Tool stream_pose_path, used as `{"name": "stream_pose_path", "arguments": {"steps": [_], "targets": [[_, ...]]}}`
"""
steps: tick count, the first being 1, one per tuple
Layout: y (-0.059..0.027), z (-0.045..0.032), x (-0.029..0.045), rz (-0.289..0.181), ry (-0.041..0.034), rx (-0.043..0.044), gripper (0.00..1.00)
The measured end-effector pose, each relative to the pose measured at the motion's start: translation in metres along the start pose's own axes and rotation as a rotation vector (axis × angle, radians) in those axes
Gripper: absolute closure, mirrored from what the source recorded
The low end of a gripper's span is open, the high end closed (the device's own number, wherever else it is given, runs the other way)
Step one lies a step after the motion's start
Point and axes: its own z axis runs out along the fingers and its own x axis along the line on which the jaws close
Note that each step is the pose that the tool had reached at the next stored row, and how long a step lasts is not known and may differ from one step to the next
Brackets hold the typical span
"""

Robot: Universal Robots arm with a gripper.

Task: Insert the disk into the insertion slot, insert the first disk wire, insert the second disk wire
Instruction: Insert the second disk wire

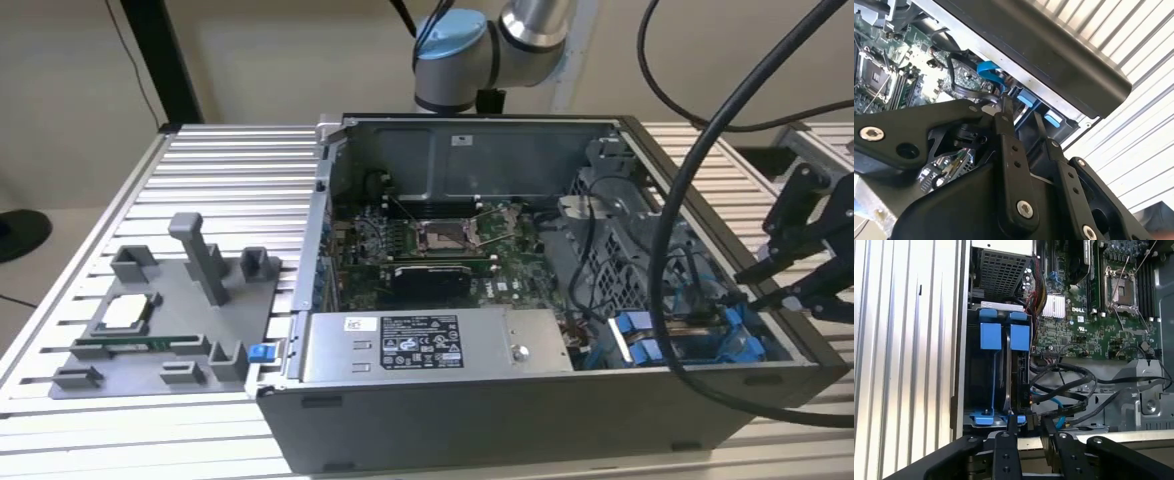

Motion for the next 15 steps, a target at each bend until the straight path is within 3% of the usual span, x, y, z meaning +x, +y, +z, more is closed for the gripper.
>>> {"name": "stream_pose_path", "arguments": {"steps": [12,13,15], "targets": [[-0.0008,0.0115,0.0031,0.0,-0.016,0.0002,0.0],[-0.0007,0.0118,0.0032,0.0,-0.017,0.0002,1.0],[-0.0005,0.0122,0.0033,0.001,-0.0195,0.0004,1.0]]}}
